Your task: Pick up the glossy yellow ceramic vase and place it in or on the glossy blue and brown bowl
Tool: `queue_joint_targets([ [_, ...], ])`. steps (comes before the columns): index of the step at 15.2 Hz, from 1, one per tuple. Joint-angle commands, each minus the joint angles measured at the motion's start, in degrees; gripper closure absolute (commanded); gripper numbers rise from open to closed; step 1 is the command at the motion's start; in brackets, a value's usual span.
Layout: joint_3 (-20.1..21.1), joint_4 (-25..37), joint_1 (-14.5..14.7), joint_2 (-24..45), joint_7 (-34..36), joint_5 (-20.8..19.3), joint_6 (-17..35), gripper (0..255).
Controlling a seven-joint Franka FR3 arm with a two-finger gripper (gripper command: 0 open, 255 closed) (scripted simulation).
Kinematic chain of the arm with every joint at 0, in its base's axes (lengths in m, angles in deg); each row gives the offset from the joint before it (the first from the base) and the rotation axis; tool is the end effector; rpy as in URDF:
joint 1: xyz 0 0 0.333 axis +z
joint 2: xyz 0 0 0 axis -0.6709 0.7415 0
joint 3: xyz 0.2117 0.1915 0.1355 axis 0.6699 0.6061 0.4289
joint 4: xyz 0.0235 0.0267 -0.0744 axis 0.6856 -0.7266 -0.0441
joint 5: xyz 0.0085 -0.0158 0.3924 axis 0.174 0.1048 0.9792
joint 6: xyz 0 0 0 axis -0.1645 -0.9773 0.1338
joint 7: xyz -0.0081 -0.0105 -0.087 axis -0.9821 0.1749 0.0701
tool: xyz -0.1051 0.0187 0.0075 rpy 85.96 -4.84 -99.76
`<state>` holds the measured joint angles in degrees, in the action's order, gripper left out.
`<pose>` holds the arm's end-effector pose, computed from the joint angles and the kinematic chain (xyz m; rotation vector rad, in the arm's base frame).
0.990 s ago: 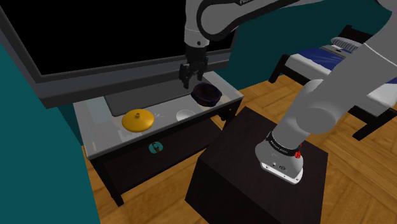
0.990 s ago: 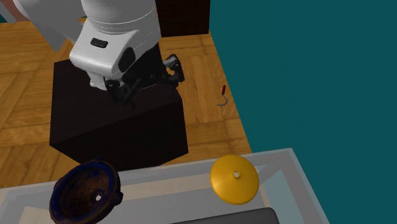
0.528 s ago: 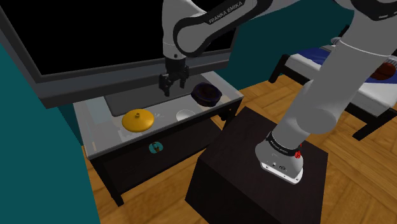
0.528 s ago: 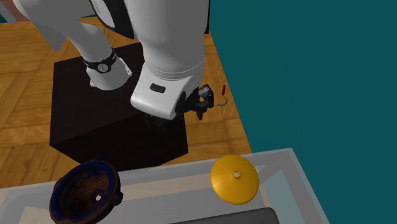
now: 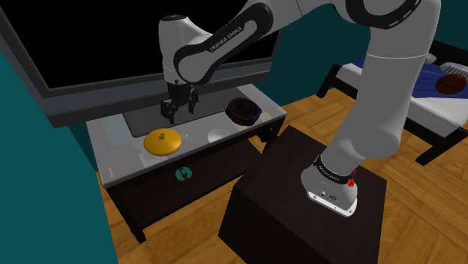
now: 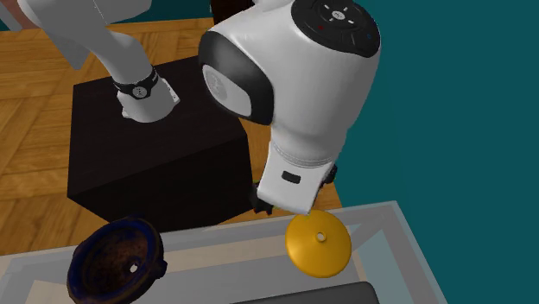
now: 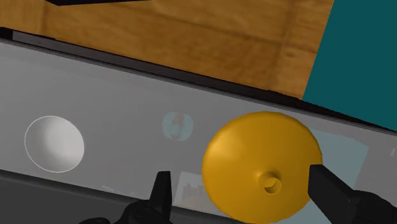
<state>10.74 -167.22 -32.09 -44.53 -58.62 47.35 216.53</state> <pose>0.5546 0.2344 0.2873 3.1231 -0.0361 -0.0511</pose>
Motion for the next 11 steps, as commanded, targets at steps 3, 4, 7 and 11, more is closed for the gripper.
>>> queue_joint_targets([
  [3,-1.02,9.41,2.79,9.01,3.51,-2.89,-0.06,0],
  [4,-1.33,11.97,3.49,11.27,4.18,-3.46,-0.26,0],
  [7,-2.3,20.37,5.6,18.24,5.81,-4.84,-1.36,0],
  [11,-2.64,20.74,5.86,20.03,6.05,-5.21,0.08,0],
])
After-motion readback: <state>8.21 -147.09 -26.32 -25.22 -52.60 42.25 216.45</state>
